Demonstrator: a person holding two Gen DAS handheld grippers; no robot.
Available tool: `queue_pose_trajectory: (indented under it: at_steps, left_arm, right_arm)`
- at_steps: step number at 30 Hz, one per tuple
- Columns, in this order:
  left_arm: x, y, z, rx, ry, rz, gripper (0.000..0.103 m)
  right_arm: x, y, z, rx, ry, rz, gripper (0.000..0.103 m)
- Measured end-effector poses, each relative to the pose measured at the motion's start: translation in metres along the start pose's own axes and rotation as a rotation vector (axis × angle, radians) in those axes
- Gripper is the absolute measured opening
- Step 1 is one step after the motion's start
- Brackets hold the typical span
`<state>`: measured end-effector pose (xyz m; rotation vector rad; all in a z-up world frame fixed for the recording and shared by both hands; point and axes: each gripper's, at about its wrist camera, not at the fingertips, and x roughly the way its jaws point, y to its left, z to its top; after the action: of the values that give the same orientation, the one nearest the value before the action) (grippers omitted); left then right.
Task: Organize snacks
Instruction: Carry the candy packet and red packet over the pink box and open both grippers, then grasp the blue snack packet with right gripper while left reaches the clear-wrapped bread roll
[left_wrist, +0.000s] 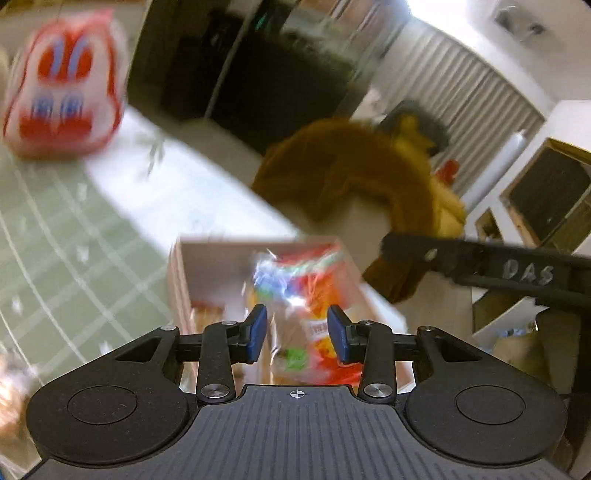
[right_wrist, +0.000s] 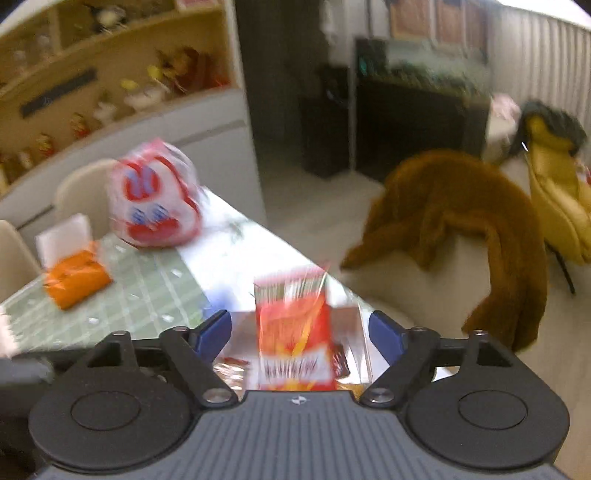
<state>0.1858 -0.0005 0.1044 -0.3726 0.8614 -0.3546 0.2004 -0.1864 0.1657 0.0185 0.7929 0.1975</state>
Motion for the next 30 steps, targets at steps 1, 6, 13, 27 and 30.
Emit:
queue_pose_trajectory:
  at_steps: [1,6,13,27,30]
  left_arm:
    - [0.000,0.007,-0.006,-0.025,-0.005,-0.007,0.041]
    - [-0.036,0.036,-0.028,-0.054,-0.063,0.086,0.041]
    - [-0.092,0.077,-0.071,-0.065,-0.062,0.378,0.041]
    - [-0.226,0.170,-0.112,-0.337,-0.182,0.727,0.036]
    - [-0.235,0.170,-0.107,-0.304,-0.192,0.792,0.036]
  right_arm:
    - [0.005,-0.001,-0.003,0.002,0.009,-0.007,0.082]
    - [0.017,0.005,-0.017,-0.030,0.032,-0.029,0.082]
    - [0.016,0.051,-0.049,-0.057,0.070,0.115,0.085]
    - [0.053,0.282,-0.123,-0.291,0.305,0.538,0.086]
    - [0.072,0.313,-0.135,-0.301,0.337,0.487,0.086]
